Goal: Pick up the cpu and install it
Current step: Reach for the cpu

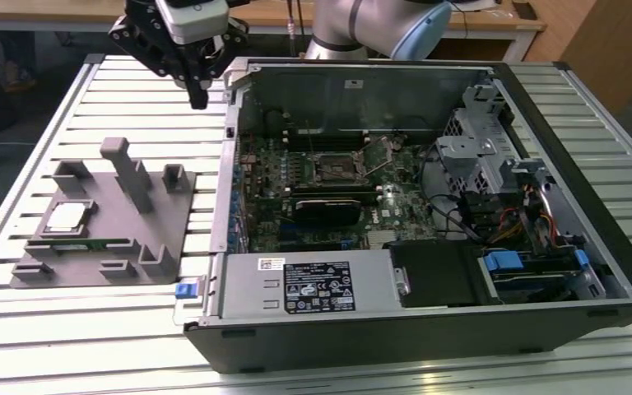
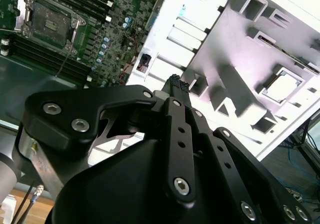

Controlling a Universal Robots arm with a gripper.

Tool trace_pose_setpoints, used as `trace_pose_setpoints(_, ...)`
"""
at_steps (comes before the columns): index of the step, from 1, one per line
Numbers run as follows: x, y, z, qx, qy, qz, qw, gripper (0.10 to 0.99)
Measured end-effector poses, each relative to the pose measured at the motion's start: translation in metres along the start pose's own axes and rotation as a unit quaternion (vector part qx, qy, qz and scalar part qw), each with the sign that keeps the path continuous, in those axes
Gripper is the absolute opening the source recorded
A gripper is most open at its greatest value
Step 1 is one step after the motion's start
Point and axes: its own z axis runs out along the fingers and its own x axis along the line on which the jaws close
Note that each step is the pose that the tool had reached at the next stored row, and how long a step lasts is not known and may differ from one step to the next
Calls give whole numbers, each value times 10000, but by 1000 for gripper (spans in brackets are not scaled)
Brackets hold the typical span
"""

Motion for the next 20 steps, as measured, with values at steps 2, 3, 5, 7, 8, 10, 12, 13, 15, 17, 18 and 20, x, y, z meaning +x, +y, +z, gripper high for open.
trace_pose_setpoints(2,19,-1,0,0,0,1,10000,106)
trace_pose_setpoints(3,27,-2,0,0,0,0,10000,106)
trace_pose_setpoints(5,46,-3,-1,0,0,0,10000,106)
trace_pose_setpoints(7,66,-5,-2,0,1,0,10000,106)
trace_pose_setpoints(8,76,-6,-2,0,0,0,10000,106)
trace_pose_setpoints(10,97,-7,-3,0,0,0,10000,106)
trace_pose_setpoints(12,118,-9,-3,0,0,0,10000,106)
trace_pose_setpoints(13,129,-10,-3,0,0,0,10000,106)
trace_pose_setpoints(15,151,-11,-4,0,0,0,10000,106)
trace_pose_setpoints(17,172,-13,-4,0,0,0,10000,106)
trace_pose_setpoints(18,182,-14,-5,0,0,0,10000,106)
trace_pose_setpoints(20,204,-15,-5,0,0,0,10000,106)
